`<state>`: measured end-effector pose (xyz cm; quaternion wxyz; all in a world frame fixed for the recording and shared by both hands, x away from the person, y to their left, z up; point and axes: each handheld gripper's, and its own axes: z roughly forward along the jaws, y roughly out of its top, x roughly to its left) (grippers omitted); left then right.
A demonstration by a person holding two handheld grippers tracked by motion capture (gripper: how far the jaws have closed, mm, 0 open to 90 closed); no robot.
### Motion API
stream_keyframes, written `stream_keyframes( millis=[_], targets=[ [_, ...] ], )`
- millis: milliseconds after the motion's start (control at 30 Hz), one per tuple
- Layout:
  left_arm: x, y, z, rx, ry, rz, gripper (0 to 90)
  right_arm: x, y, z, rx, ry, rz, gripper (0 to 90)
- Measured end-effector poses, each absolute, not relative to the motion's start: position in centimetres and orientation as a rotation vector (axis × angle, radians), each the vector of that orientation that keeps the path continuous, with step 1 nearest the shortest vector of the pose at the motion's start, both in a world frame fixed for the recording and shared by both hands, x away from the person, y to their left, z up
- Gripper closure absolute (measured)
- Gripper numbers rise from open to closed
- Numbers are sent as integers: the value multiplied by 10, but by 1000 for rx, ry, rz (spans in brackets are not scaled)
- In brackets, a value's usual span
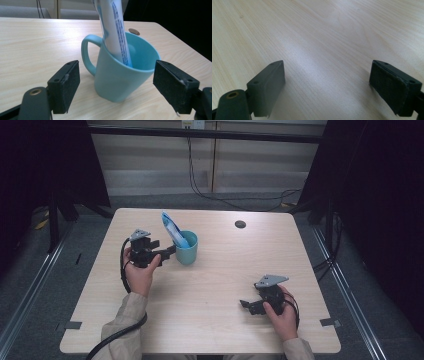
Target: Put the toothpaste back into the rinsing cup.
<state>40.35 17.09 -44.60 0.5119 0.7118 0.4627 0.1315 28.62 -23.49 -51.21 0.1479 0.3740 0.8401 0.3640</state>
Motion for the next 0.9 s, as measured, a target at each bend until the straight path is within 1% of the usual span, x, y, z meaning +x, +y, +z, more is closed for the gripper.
stream_keyframes(
  millis=[500, 900],
  targets=[
    [385, 174, -458, 1785, 1051, 323, 210, 286, -235, -512, 1076, 2416, 1047, 126],
    [372, 173, -473, 1865, 1019, 298, 214, 286, -235, -512, 1076, 2416, 1047, 127]
  ],
)
